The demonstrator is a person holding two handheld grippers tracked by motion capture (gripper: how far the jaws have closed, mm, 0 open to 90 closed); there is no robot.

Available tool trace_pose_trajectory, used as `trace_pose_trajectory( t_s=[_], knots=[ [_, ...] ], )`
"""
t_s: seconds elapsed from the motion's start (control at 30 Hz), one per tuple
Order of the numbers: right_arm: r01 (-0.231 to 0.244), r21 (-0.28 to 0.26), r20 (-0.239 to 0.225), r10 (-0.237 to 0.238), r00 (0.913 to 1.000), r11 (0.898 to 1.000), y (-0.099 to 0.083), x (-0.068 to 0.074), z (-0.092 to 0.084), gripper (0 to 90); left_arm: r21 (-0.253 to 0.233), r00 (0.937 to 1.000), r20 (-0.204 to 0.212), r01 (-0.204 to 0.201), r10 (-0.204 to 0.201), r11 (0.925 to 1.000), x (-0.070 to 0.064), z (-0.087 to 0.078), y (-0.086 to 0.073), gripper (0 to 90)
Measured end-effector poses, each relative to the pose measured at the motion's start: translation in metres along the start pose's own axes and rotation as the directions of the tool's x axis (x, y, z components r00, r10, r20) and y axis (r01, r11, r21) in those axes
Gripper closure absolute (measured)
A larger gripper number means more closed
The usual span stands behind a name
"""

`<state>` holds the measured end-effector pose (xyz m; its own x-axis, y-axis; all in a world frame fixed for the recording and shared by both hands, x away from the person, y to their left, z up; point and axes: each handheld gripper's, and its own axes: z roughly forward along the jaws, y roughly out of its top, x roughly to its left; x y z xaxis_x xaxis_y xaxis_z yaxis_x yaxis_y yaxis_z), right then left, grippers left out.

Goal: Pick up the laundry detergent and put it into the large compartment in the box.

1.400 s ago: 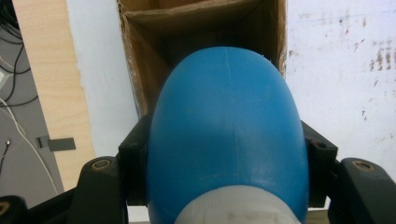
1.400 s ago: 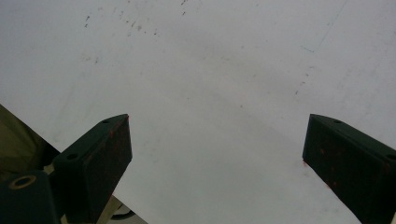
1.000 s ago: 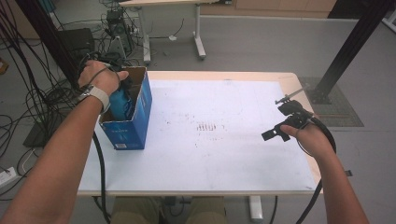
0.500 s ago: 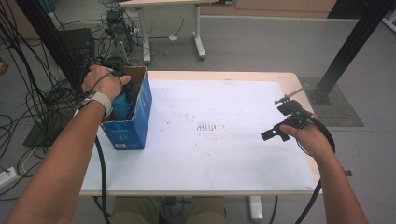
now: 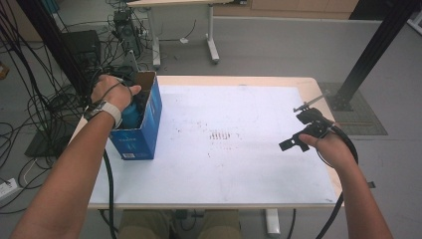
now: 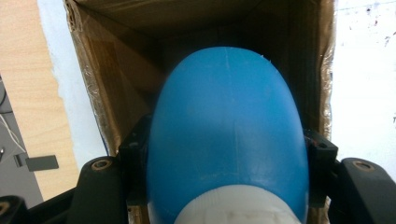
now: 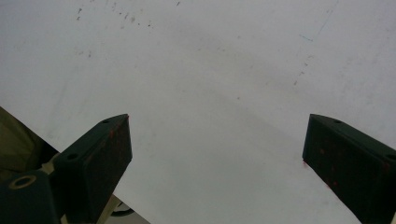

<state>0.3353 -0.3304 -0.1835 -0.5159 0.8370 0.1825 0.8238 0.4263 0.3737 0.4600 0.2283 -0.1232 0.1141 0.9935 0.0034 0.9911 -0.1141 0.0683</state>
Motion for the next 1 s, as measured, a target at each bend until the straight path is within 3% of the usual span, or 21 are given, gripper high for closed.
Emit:
trace_pose_trajectory(
  t_s=[0.73, 1.0],
  knots=[
    [-0.008, 0.01, 0.005, 0.008, 1.0, 1.0, 0.0, -0.001, 0.001, 8.0, 0.026, 1.0, 0.0, -0.005, 0.005, 0.9996, -0.001, 0.024, 0.004, 37.6],
    [-0.004, 0.008, 0.005, 0.004, 1.0, 1.0, 0.0, 0.0, 0.001, 8.0, 0.03, 1.0, -0.001, -0.009, 0.009, 0.9995, -0.001, 0.024, 0.006, 37.6]
  ],
)
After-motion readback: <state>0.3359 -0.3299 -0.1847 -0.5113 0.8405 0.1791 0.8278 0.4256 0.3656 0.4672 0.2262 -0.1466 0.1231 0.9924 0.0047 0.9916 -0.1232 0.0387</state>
